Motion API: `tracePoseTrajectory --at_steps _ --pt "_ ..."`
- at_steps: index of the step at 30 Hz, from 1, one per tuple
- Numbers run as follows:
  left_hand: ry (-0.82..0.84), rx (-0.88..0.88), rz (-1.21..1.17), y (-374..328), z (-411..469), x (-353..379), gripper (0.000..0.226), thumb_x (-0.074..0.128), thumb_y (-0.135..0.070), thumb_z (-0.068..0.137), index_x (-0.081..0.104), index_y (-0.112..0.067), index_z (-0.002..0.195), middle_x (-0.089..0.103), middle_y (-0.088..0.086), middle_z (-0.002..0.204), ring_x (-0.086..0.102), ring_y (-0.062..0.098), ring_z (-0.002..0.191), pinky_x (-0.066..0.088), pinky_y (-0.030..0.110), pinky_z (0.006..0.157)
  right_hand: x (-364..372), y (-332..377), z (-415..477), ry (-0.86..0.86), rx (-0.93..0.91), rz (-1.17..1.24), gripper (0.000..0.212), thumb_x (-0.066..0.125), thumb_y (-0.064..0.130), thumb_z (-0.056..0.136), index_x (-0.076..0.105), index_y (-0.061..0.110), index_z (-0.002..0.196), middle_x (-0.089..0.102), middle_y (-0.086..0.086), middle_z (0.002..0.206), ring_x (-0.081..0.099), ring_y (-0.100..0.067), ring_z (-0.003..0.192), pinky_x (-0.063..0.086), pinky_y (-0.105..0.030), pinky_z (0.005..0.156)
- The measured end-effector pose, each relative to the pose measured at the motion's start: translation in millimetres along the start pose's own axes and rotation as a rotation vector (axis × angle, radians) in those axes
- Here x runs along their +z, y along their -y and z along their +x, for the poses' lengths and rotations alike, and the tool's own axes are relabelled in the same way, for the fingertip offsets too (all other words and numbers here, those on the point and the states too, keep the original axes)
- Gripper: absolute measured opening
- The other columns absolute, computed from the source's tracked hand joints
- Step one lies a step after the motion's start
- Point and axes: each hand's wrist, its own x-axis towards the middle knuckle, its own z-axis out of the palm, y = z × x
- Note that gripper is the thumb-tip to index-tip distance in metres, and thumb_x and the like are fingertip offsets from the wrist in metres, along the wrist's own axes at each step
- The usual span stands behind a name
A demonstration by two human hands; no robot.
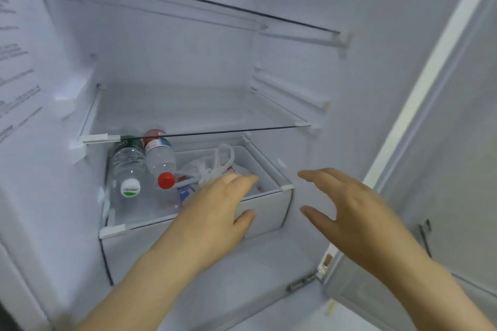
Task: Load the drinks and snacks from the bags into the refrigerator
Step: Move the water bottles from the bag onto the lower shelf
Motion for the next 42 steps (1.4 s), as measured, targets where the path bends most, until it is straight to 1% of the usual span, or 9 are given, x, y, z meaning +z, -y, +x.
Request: tracePoseTrajectory --at_steps 7,11,17,20,23,26,32,39,42 --pt "-0.038 0.275 -0.099 -80.5 31.0 4.3 0.049 0.051 -0.039 0.087 0.048 -0.029 0.135 0.051 -0.013 0.132 0.043 0.003 0.120 0.019 0.003 0.092 -72.8 -37.0 -61.3 -0.131 0.079 -0.105 0.049 0.065 0.037 0.088 0.050 0.035 0.134 0.054 0.020 0.127 0.047 -0.001 0.104 0.037 -0.017 0.079" --pt "-0.067 0.391 -0.148 -134.8 46.2 9.3 0.048 0.049 -0.037 0.084 0.053 -0.026 0.131 0.056 -0.013 0.126 0.042 0.001 0.114 0.030 0.010 0.091 -116.4 -59.0 -102.7 -0.173 0.142 -0.161 0.049 0.071 0.034 0.084 0.055 0.030 0.130 0.060 0.015 0.118 0.040 0.026 0.080 0.030 -0.013 0.073" --pt "-0.056 0.548 -0.241 -214.9 55.6 24.0 0.043 0.056 -0.034 0.083 0.058 -0.022 0.124 0.061 -0.009 0.119 0.049 0.005 0.108 0.030 0.010 0.092 -169.9 -89.1 -164.9 -0.231 0.263 -0.309 0.049 0.072 0.035 0.081 0.058 0.026 0.127 0.063 0.011 0.115 0.048 -0.003 0.094 0.034 -0.012 0.079" --pt "-0.049 0.617 -0.294 -251.1 60.2 31.2 0.044 0.052 -0.039 0.082 0.059 -0.021 0.122 0.062 -0.008 0.117 0.053 0.003 0.100 0.032 0.007 0.089 -192.8 -100.5 -196.4 -0.233 0.336 -0.382 0.049 0.067 0.041 0.081 0.056 0.029 0.127 0.062 0.015 0.114 0.053 -0.004 0.099 0.040 -0.012 0.078" --pt "-0.050 0.681 -0.355 -289.7 65.7 39.5 0.044 0.054 -0.040 0.083 0.058 -0.022 0.123 0.061 -0.009 0.118 0.052 -0.006 0.090 0.029 0.001 0.086 -215.4 -104.4 -227.1 -0.240 0.422 -0.428 0.049 0.068 0.040 0.080 0.059 0.026 0.125 0.064 0.014 0.114 0.057 0.004 0.082 0.040 -0.010 0.075" --pt "-0.055 0.758 -0.395 -328.2 67.9 52.1 0.047 0.049 -0.044 0.083 0.057 -0.023 0.124 0.062 -0.008 0.120 0.051 0.005 0.106 0.036 0.013 0.089 -233.4 -105.5 -257.9 -0.257 0.509 -0.496 0.049 0.068 0.040 0.077 0.062 0.023 0.122 0.068 0.010 0.110 0.038 0.023 0.064 0.038 -0.009 0.071" --pt "0.002 0.926 -0.540 -394.8 67.5 75.8 0.045 0.061 -0.034 0.085 0.055 -0.025 0.128 0.061 -0.011 0.123 0.053 0.003 0.111 0.038 0.015 0.090 -255.8 -103.9 -317.3 -0.328 0.774 -0.619 0.054 0.080 0.027 0.075 0.061 0.019 0.124 0.069 0.004 0.110 0.067 -0.014 0.085 0.045 -0.021 0.077" --pt "0.171 1.104 -0.765 -459.3 55.8 99.4 0.044 0.066 -0.028 0.085 0.056 -0.025 0.128 0.061 -0.010 0.121 0.058 0.011 0.109 0.041 0.020 0.089 -268.6 -66.6 -355.1 -0.395 1.053 -0.779 0.052 0.071 0.033 0.079 0.058 0.021 0.129 0.067 0.005 0.117 0.068 -0.017 0.094 0.057 -0.032 0.080" --pt "0.206 1.192 -0.866 -482.3 45.5 103.1 0.043 0.069 -0.023 0.083 0.058 -0.021 0.125 0.063 -0.007 0.118 0.060 0.013 0.104 0.045 0.023 0.088 -268.3 -45.4 -368.1 -0.391 1.183 -0.859 0.052 0.067 0.034 0.080 0.059 0.018 0.128 0.067 0.002 0.117 0.067 -0.015 0.097 0.052 -0.027 0.084"
